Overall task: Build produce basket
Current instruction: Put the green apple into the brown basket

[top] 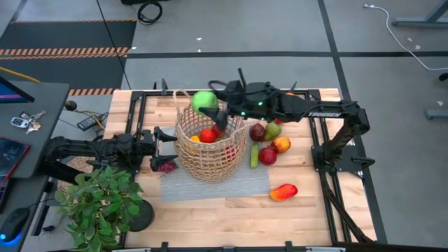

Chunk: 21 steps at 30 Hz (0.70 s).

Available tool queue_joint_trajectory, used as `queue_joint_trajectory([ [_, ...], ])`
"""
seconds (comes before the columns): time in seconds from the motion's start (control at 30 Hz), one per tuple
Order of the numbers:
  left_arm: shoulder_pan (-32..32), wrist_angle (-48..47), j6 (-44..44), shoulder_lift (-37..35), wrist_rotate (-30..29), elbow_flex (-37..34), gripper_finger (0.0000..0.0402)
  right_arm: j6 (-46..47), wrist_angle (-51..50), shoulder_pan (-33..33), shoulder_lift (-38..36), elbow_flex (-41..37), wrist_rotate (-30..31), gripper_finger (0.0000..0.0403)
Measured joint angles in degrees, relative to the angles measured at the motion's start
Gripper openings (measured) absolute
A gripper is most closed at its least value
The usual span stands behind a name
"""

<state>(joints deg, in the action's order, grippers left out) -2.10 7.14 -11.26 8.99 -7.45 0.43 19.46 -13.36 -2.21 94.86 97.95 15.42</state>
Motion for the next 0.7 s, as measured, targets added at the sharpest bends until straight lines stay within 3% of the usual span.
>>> queue_joint_trajectory([
  [0.3, 0.01, -0.09, 0.02, 0.0, 0.01, 0.0, 0.0386, -6.35, 0.47, -1.24, 8.63, -0.06, -0.48, 0.0369],
  [0.53, -0.01, -0.07, 0.02, -0.02, -0.01, 0.0, 0.0386, -10.5, -4.91, -2.68, 8.87, -0.02, -1.71, 0.0369],
  [0.7, 0.01, -0.09, 0.02, -0.01, -0.01, 0.0, 0.0386, -10.44, -8.15, -4.74, 8.89, -0.02, -8.34, 0.0369],
])
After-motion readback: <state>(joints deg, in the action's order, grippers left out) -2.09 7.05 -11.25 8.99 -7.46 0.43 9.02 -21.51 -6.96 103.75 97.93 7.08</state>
